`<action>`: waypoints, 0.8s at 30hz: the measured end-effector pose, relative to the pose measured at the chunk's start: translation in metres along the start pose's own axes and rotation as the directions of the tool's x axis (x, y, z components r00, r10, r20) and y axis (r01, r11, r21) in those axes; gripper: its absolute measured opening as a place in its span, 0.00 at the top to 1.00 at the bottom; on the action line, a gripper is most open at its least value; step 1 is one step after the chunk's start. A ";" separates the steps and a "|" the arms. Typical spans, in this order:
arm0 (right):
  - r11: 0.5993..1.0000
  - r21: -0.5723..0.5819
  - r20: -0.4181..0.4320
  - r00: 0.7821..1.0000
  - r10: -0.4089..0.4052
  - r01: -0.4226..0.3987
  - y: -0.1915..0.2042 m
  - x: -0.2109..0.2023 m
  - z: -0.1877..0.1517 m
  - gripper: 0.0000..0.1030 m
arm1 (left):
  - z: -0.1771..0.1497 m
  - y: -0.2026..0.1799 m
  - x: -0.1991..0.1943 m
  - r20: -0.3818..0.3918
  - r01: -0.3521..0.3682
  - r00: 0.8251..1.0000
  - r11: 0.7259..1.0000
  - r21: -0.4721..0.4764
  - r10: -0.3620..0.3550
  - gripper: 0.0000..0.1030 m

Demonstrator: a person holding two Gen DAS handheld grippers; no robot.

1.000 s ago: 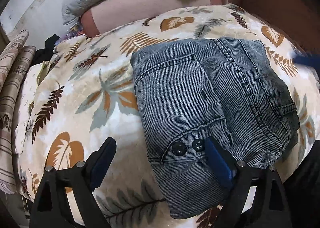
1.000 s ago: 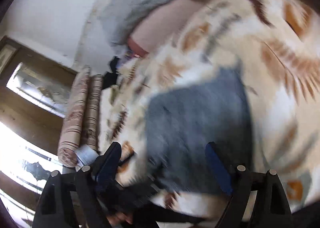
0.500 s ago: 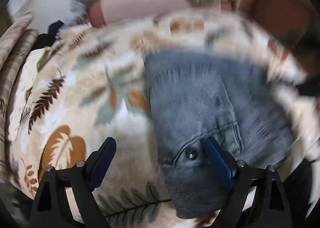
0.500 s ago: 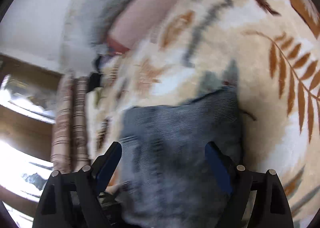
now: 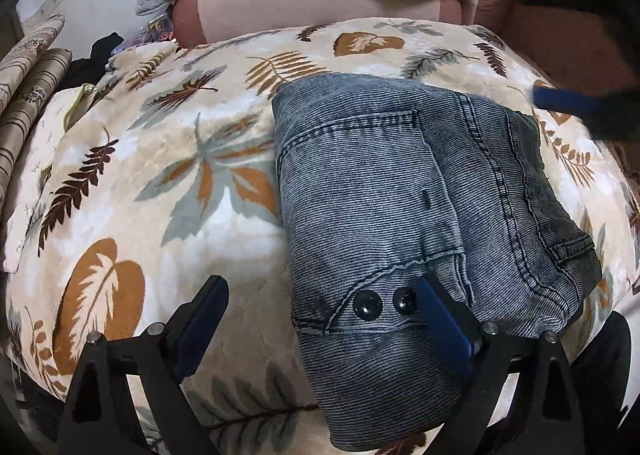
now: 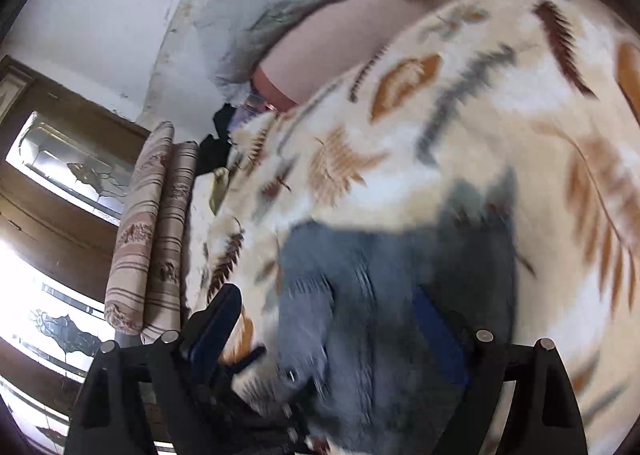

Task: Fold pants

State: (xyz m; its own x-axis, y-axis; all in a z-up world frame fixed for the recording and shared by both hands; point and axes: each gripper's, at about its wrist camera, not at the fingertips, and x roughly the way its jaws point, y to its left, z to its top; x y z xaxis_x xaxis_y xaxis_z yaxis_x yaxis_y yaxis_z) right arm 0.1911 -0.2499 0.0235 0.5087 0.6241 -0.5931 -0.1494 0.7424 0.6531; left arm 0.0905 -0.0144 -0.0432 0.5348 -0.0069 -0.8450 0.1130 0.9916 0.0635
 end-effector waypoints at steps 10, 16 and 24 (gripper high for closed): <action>0.997 0.055 -0.029 0.998 -0.052 0.053 -0.011 0.021 -0.001 0.13 | -0.001 0.003 0.001 0.000 0.022 1.000 1.000 -0.017 -0.022 0.04; 0.992 0.111 -0.054 0.997 -0.048 0.053 -0.032 0.011 -0.055 0.12 | -0.002 0.003 0.002 0.004 0.017 1.000 1.000 -0.024 -0.017 0.03; 0.996 0.088 0.021 0.999 0.025 -0.026 -0.018 -0.018 -0.068 0.12 | -0.003 0.000 0.000 0.016 -0.003 1.000 1.000 -0.016 0.003 0.03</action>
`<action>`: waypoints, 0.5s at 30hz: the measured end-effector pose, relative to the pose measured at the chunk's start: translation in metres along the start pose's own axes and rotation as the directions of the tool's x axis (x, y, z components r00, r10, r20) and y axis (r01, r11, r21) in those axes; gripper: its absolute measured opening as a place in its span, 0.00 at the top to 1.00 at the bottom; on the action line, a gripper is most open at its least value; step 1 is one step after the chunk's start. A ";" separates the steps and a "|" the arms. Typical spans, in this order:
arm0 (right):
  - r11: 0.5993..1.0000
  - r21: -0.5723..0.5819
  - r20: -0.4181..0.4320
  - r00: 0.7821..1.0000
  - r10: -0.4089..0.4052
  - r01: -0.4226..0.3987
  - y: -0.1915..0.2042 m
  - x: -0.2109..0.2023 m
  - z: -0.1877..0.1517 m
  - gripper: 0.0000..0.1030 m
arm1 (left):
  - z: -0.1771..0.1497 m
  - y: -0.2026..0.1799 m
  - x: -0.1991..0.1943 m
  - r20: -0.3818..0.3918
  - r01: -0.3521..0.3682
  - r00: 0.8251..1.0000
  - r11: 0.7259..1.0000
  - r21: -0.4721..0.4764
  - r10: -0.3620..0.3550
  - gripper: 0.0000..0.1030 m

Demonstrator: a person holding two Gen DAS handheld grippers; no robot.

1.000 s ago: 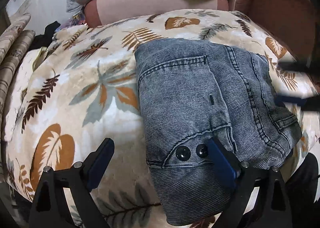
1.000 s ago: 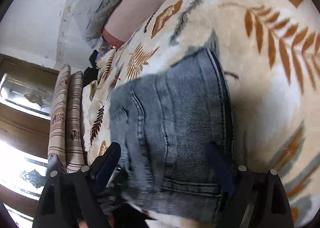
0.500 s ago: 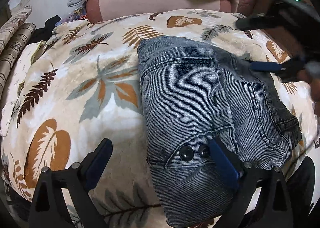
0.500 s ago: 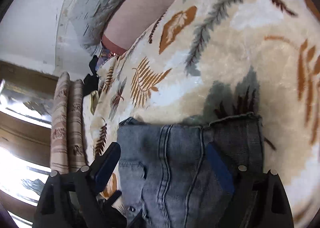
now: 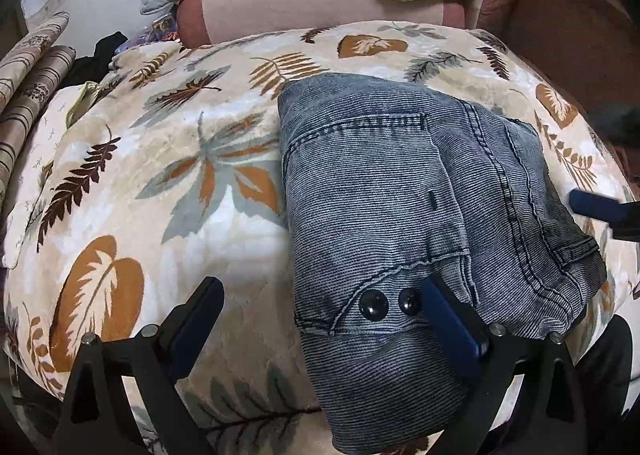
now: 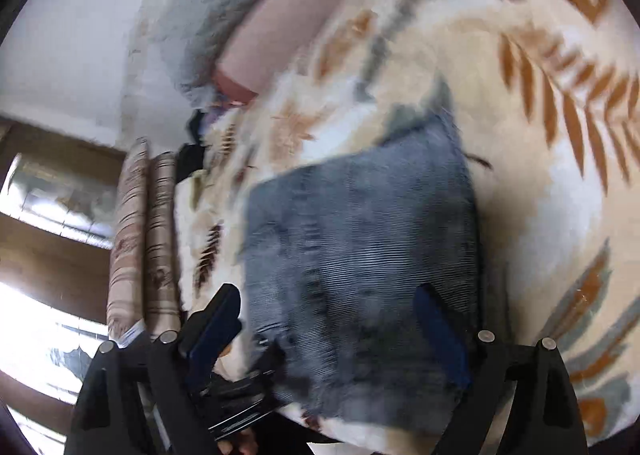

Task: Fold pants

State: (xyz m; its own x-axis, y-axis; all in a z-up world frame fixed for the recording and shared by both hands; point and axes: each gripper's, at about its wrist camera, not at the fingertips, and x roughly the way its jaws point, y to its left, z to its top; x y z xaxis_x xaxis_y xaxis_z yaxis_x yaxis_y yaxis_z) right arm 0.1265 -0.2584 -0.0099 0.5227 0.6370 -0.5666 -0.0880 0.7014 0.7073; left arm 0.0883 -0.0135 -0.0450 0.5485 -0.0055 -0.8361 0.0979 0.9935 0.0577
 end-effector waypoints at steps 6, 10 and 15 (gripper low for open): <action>0.999 0.028 -0.009 1.000 -0.022 0.022 -0.025 0.020 -0.032 0.09 | -0.002 -0.001 -0.001 0.010 -0.005 1.000 1.000 -0.003 0.005 0.03; 0.999 -0.003 0.013 0.999 -0.035 0.035 -0.004 0.003 -0.028 0.09 | -0.001 0.001 -0.001 0.004 0.000 1.000 1.000 -0.014 0.000 0.03; 0.999 0.007 -0.012 0.999 -0.036 0.036 -0.025 0.019 -0.039 0.09 | -0.002 0.000 -0.001 0.009 -0.002 1.000 1.000 -0.014 0.002 0.03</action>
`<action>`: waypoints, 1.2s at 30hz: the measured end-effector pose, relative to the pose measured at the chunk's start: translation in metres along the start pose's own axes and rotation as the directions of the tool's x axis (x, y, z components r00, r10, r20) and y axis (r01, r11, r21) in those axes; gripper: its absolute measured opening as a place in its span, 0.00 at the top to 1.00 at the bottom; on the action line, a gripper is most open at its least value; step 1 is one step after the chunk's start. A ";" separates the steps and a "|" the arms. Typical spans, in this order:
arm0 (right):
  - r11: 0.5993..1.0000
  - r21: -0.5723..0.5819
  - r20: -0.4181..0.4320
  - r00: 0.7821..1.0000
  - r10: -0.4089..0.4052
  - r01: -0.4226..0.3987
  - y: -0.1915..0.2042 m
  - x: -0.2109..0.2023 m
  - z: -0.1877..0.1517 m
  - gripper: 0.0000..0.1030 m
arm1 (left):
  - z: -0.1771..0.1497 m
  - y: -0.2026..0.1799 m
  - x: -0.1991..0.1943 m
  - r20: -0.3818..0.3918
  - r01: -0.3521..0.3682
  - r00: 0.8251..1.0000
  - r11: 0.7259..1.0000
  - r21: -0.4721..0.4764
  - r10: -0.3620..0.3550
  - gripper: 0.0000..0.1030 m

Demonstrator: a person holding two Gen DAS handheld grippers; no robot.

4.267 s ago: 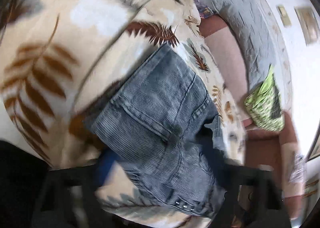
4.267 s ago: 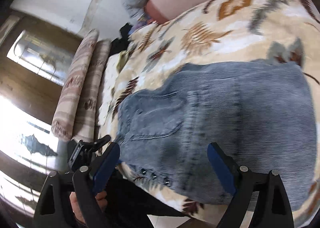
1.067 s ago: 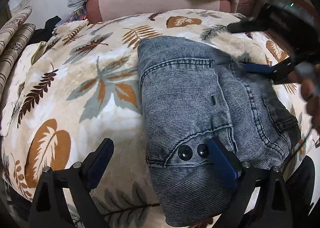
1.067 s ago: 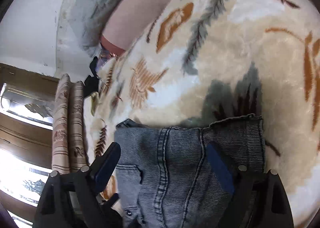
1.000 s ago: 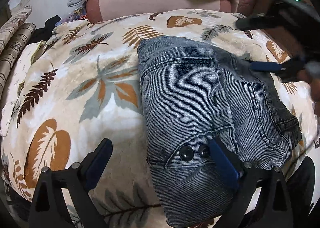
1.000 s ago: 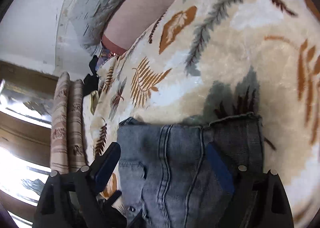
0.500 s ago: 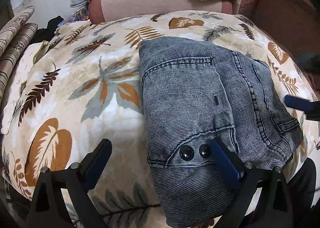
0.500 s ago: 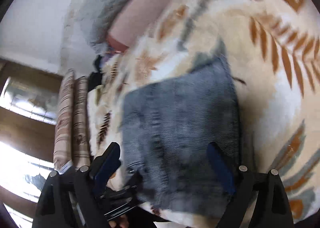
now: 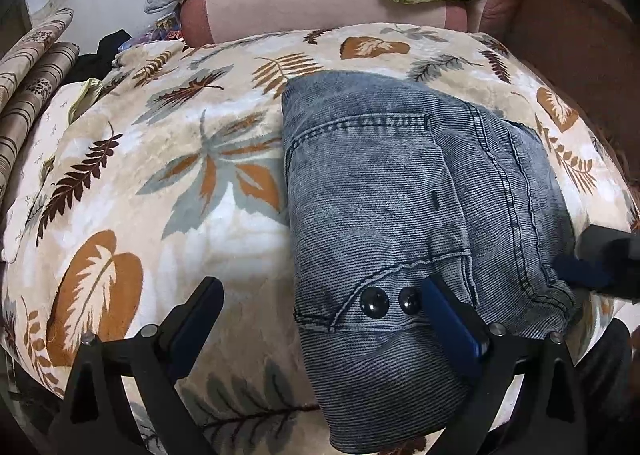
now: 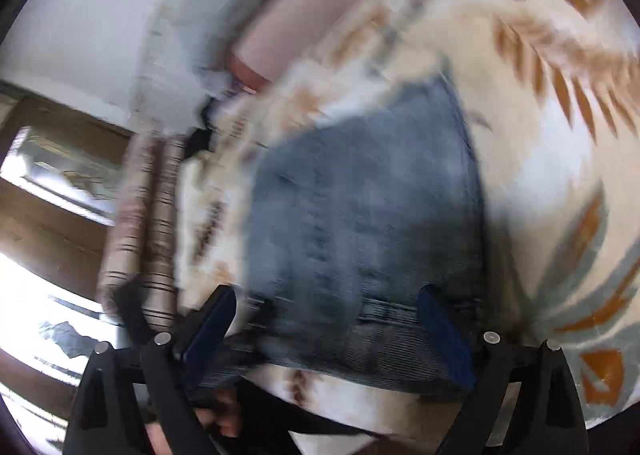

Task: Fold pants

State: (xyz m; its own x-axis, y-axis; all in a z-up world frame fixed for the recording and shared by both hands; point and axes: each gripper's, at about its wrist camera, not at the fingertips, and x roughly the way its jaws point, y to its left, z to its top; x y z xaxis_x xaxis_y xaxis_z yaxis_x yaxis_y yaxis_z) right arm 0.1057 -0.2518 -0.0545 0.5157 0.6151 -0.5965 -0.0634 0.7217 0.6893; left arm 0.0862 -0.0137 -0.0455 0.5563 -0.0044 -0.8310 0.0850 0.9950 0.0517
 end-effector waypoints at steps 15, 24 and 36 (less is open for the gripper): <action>0.998 -0.063 0.025 1.000 0.018 -0.016 0.034 -0.024 0.048 0.09 | 0.001 0.001 0.000 0.002 -0.002 1.000 1.000 0.008 0.002 0.02; 0.994 0.072 -0.050 0.996 -0.074 0.077 -0.017 0.043 0.113 0.08 | 0.001 0.001 0.001 0.002 0.006 1.000 1.000 0.006 -0.006 0.01; 1.000 -0.005 -0.029 1.000 -0.004 0.004 0.015 -0.022 0.022 0.08 | 0.001 0.001 0.001 -0.001 -0.008 1.000 1.000 -0.004 0.008 0.00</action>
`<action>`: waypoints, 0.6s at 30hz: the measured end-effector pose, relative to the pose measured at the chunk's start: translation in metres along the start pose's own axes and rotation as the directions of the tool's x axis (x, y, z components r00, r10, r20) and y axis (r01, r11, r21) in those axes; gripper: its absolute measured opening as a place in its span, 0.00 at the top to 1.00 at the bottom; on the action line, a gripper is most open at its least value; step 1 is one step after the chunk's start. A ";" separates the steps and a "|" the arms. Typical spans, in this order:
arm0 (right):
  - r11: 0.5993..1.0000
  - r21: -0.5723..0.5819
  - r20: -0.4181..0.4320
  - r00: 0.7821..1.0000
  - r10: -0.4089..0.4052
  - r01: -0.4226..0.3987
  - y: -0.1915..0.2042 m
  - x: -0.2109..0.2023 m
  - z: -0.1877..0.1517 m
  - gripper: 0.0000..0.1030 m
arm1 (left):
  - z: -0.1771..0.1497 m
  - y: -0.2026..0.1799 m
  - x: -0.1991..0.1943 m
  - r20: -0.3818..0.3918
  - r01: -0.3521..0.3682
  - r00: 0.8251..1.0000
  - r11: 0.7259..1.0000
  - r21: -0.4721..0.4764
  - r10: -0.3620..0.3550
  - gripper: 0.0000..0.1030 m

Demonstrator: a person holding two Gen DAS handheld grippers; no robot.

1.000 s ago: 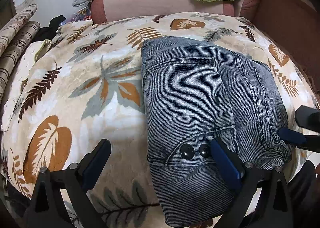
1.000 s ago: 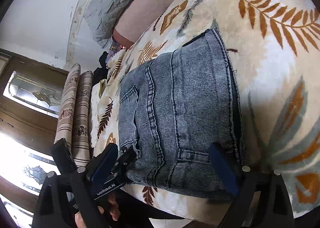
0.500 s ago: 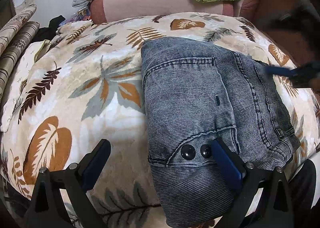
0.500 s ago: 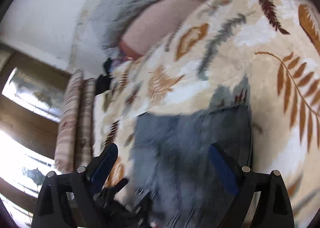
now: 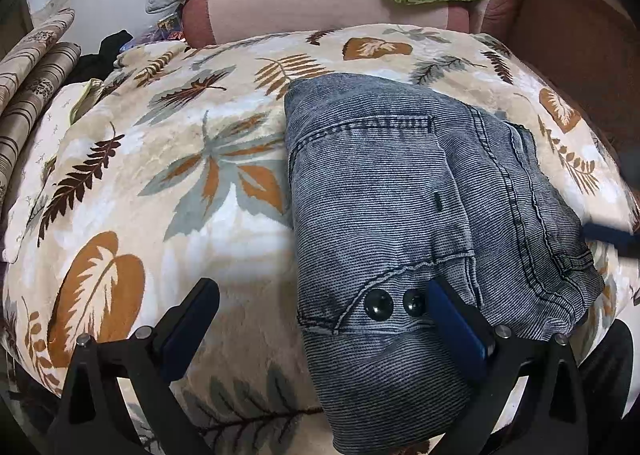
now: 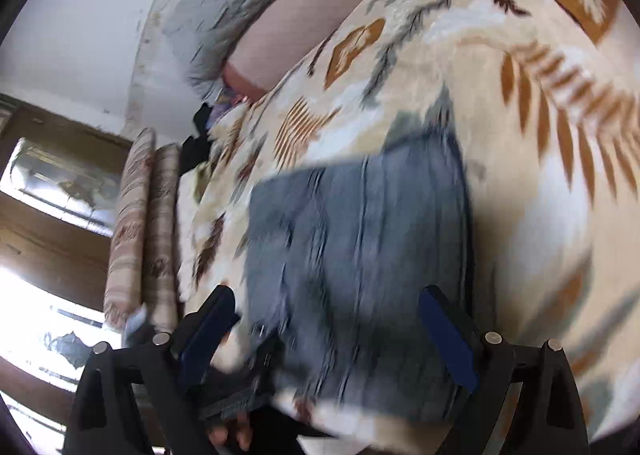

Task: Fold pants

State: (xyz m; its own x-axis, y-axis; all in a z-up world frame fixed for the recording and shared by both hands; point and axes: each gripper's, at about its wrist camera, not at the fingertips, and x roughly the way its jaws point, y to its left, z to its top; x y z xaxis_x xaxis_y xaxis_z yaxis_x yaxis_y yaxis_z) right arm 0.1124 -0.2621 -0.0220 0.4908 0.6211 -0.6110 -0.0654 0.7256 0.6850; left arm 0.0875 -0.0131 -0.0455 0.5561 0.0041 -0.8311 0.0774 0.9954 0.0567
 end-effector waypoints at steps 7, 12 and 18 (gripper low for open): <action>1.000 0.021 0.026 1.000 -0.008 0.007 -0.010 0.000 -0.027 0.08 | -0.001 -0.003 -0.003 0.011 -0.026 1.000 1.000 0.014 0.025 0.00; 0.999 -0.026 0.017 0.999 -0.029 0.029 -0.010 0.005 -0.040 0.08 | 0.000 -0.002 -0.003 0.007 -0.020 1.000 1.000 0.009 0.020 0.00; 1.000 -0.025 0.049 0.999 -0.001 0.003 -0.009 -0.014 -0.032 0.08 | 0.008 0.010 -0.019 0.012 0.037 0.999 0.999 -0.036 -0.036 0.00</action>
State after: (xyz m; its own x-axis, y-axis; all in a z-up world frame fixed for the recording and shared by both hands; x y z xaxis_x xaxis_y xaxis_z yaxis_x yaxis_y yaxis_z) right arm 0.0784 -0.2680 -0.0328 0.5329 0.6048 -0.5918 -0.0857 0.7344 0.6733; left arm 0.0842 -0.0040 -0.0249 0.5631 -0.0332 -0.8257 0.0683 0.9976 0.0064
